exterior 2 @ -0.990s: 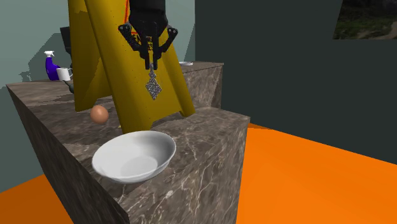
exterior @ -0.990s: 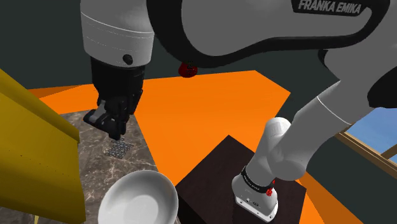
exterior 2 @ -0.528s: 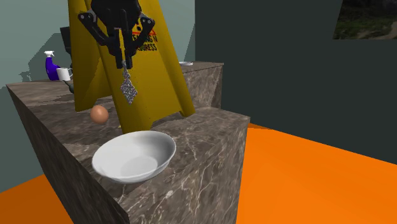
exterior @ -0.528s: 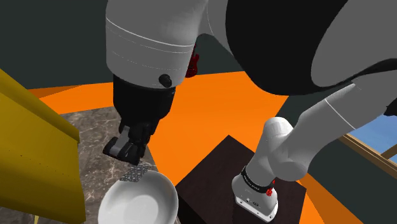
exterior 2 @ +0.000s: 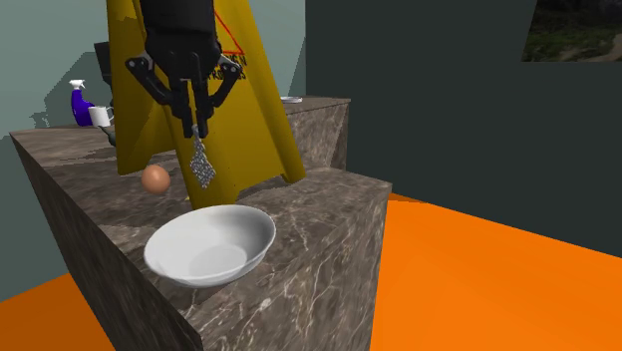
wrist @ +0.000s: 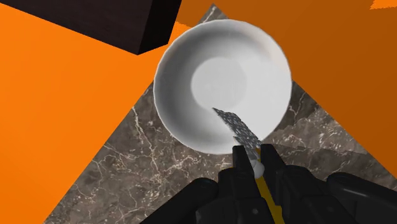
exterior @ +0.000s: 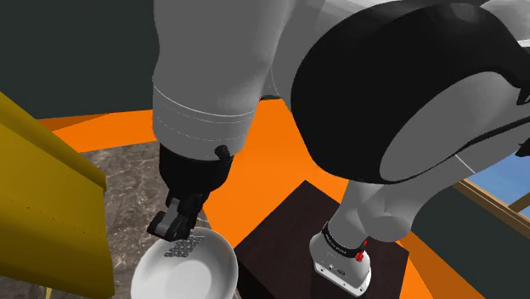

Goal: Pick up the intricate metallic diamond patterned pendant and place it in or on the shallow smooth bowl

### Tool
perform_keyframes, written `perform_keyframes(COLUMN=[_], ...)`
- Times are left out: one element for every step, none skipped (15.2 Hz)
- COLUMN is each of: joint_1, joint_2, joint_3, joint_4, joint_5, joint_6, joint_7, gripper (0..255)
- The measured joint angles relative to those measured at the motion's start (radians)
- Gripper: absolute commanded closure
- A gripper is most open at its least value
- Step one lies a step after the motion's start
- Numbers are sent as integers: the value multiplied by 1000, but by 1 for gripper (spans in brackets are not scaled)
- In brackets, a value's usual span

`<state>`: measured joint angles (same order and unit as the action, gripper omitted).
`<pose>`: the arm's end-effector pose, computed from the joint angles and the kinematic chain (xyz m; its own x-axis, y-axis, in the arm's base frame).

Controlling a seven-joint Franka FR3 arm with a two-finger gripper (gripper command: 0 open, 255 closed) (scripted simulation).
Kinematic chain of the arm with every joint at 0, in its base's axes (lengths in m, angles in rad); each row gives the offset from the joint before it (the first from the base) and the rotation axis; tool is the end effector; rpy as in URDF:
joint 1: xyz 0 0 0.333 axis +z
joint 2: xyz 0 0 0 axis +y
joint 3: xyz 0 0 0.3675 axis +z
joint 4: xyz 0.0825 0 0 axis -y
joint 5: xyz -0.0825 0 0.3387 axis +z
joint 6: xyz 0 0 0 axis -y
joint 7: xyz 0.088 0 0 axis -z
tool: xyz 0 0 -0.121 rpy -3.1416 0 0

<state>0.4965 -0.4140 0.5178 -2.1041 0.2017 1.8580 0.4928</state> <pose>0.1588 0.3703 0.6129 0.8961 0.4305 0.1080 0.4378 -0.8973 -0.0562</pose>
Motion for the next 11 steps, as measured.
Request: perform_keyframes(joint_1=[2,2,3,4,4,5,5,6,6,7,8], joint_2=[-3,-2,-3,-3,-2,-2,0,1,3,5,6], joint_3=[2,4,4,5,7,9,12,14,17,20,22], joint_4=[-16,-29,-42,-57,-68,-83,-94,-106,-117,-131,-143], joint_5=[3,4,5,6,7,8,9,10,11,12,13], joint_6=[13,27,39,53,66,81,94,107,119,136,149], joint_7=[0,0,-3,-4,-5,-6,-4,-5,-4,-4,-4], gripper=[255,255,255,255,255,255,255,255,255,255,255])
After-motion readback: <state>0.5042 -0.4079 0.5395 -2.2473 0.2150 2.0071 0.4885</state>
